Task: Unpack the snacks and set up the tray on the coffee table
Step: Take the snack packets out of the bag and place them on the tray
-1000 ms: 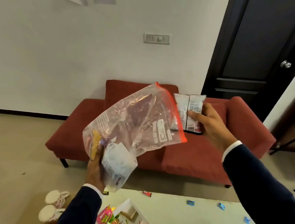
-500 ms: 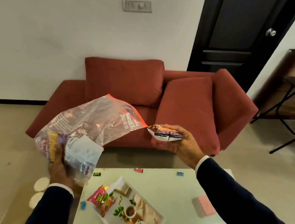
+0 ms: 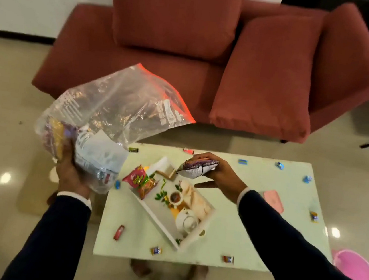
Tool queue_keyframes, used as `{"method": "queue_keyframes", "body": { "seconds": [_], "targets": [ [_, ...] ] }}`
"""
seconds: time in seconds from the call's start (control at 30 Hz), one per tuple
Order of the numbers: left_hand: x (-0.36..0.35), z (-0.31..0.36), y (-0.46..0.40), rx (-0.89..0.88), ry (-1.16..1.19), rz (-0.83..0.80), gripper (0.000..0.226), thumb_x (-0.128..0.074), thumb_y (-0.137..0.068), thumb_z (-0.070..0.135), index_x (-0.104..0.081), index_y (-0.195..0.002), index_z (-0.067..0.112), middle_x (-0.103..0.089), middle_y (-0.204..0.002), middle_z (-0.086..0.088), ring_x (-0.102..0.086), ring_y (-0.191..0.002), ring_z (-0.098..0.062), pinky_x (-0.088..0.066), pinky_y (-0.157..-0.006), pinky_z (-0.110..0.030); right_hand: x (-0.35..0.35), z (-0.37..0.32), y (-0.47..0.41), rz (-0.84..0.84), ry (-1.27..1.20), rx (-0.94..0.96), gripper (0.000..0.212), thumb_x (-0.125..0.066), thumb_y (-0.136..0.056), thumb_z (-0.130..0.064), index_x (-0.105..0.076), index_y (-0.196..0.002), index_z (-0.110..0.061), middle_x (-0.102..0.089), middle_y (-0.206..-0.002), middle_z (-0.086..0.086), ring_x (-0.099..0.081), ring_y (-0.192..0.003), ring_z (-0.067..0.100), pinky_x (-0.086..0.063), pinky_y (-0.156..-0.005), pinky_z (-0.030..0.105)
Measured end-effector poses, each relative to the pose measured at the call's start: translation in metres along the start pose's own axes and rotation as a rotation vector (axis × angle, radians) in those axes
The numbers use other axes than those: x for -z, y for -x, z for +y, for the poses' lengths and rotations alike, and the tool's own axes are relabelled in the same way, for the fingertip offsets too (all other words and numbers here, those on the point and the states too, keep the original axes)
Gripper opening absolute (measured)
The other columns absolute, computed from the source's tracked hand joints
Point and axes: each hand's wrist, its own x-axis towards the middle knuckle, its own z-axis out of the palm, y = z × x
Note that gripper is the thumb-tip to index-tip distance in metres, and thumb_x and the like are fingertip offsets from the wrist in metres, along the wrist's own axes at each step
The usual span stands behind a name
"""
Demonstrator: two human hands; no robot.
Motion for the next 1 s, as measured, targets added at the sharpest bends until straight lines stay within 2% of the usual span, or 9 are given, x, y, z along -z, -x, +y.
{"method": "queue_keyframes", "body": {
  "seconds": [0.17,0.23,0.33,0.43,0.57,0.67,0.77,0.9,1.0],
  "targets": [
    [0.024,-0.036,-0.022,0.03,-0.055,0.112,0.057,-0.066,-0.088,0.068,-0.072,-0.131,0.031,-0.072,-0.133,-0.001,-0.072,-0.119,-0.024,-0.063,-0.084,-0.042,-0.025,0.051,-0.04,-0.088,0.36,-0.095,0.044,-0.05,-0.089,0.008,-0.059,-0.117,-0.025,-0.069,-0.103,0.002,-0.073,-0.08,0.016,-0.057,-0.047,0.033],
    [0.037,-0.051,-0.033,0.036,-0.057,0.154,0.053,-0.066,-0.089,0.066,-0.075,-0.127,0.031,-0.074,-0.129,0.001,-0.073,-0.115,-0.022,-0.063,-0.087,-0.042,-0.034,0.074,-0.06,-0.079,0.416,-0.092,0.049,-0.046,-0.084,0.01,-0.062,-0.111,-0.028,-0.069,-0.105,0.002,-0.074,-0.081,0.017,-0.056,-0.046,0.031],
    [0.056,-0.073,-0.053,0.047,-0.03,0.129,0.067,-0.067,-0.088,0.064,-0.064,-0.142,0.023,-0.069,-0.139,-0.004,-0.065,-0.128,-0.027,-0.051,-0.11,-0.051,-0.046,0.109,-0.091,-0.036,0.366,-0.062,0.047,-0.059,-0.077,0.021,-0.066,-0.11,-0.013,-0.063,-0.12,0.011,-0.069,-0.105,0.03,-0.064,-0.066,0.043],
    [0.075,-0.093,-0.075,0.089,0.03,0.122,0.067,-0.063,-0.094,0.059,-0.058,-0.147,0.019,-0.063,-0.145,-0.01,-0.058,-0.136,-0.034,-0.042,-0.117,-0.057,-0.055,0.138,-0.122,0.048,0.468,0.046,0.045,-0.066,-0.077,0.02,-0.065,-0.114,-0.007,-0.062,-0.125,0.012,-0.062,-0.115,0.028,-0.055,-0.095,0.032],
    [0.097,-0.111,-0.097,0.118,0.098,0.108,0.068,-0.062,-0.094,0.057,-0.054,-0.149,0.017,-0.059,-0.15,-0.013,-0.054,-0.14,-0.036,-0.04,-0.118,-0.059,-0.068,0.164,-0.159,0.053,0.359,-0.037,0.039,-0.052,-0.087,0.012,-0.062,-0.117,-0.009,-0.058,-0.129,0.016,-0.061,-0.111,0.028,-0.055,-0.09,0.03],
    [0.107,-0.119,-0.109,0.101,0.116,0.121,0.065,-0.059,-0.097,0.052,-0.052,-0.151,0.017,-0.057,-0.152,-0.012,-0.052,-0.142,-0.035,-0.039,-0.119,-0.058,-0.072,0.177,-0.185,0.027,0.106,-0.15,0.026,-0.054,-0.1,-0.013,-0.06,-0.123,-0.003,-0.06,-0.131,0.016,-0.064,-0.119,0.031,-0.053,-0.104,0.043],
    [0.113,-0.123,-0.117,0.094,0.133,0.123,0.062,-0.054,-0.101,0.048,-0.05,-0.153,0.015,-0.057,-0.151,-0.014,-0.054,-0.14,-0.035,-0.041,-0.117,-0.059,-0.076,0.184,-0.205,0.126,0.189,-0.186,0.046,-0.063,-0.094,-0.048,-0.066,-0.118,-0.01,-0.064,-0.124,0.012,-0.066,-0.113,0.026,-0.052,-0.104,0.046],
    [0.117,-0.122,-0.125,0.125,0.159,0.087,0.066,-0.056,-0.097,0.048,-0.049,-0.153,0.013,-0.055,-0.152,-0.015,-0.054,-0.14,-0.035,-0.04,-0.117,-0.06,-0.079,0.196,-0.225,0.304,0.41,-0.055,0.032,-0.079,-0.085,-0.021,-0.062,-0.109,-0.008,-0.063,-0.121,0.009,-0.065,-0.111,0.025,-0.056,-0.096,0.044],
    [0.117,-0.117,-0.131,0.131,0.189,0.102,0.077,-0.062,-0.087,0.047,-0.046,-0.154,0.012,-0.051,-0.155,-0.017,-0.049,-0.143,-0.038,-0.036,-0.12,-0.061,-0.079,0.199,-0.237,0.248,0.323,-0.026,0.076,-0.085,-0.077,-0.006,-0.035,-0.131,-0.022,-0.049,-0.135,0.007,-0.062,-0.114,0.025,-0.063,-0.082,0.03]
  ]
}}
